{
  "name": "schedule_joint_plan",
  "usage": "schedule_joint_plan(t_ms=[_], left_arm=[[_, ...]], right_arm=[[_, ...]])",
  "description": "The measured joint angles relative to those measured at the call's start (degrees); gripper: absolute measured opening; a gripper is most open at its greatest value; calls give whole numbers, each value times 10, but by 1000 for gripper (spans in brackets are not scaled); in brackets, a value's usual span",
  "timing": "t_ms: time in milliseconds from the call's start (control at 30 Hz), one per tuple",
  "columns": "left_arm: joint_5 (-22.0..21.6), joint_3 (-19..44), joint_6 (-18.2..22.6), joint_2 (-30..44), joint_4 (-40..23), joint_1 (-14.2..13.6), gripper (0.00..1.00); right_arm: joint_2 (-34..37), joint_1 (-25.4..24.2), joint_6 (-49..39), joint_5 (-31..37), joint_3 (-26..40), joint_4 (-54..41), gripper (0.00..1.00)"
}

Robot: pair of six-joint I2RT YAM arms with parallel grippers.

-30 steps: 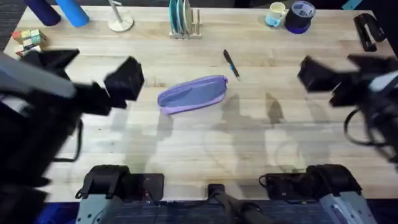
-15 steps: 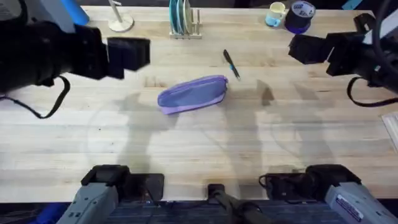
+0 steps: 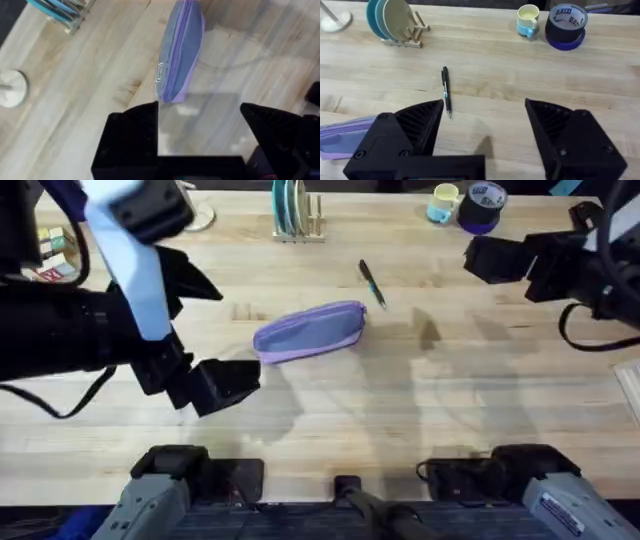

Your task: Unzip the bag, pick up the pens from the table one at a time and place them inside, then zip the bag closed.

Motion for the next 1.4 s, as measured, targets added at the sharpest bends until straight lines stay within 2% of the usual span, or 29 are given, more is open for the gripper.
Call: schedule_joint_plan(t_ms=[200, 533, 700, 933, 1000, 1267, 1400], left_arm=[[0, 0, 49, 4, 14, 0, 993], [-5, 0, 65, 12, -2, 0, 993], [-7, 0, 84, 42, -12, 0, 995], [9, 0, 136, 102, -14, 4, 995], [25, 0, 155, 126, -15, 16, 995], [109, 0, 267, 243, -52, 101, 995], [131, 0, 316, 297, -54, 108, 995]], right_arm=[[0, 0, -2, 0, 0, 0, 995], [0, 0, -3, 0, 0, 0, 996], [0, 0, -3, 0, 0, 0, 996], [0, 0, -3, 0, 0, 0, 996], [0, 0, -3, 0, 0, 0, 996], [0, 0, -4, 0, 0, 0, 996], [0, 0, -4, 0, 0, 0, 996]])
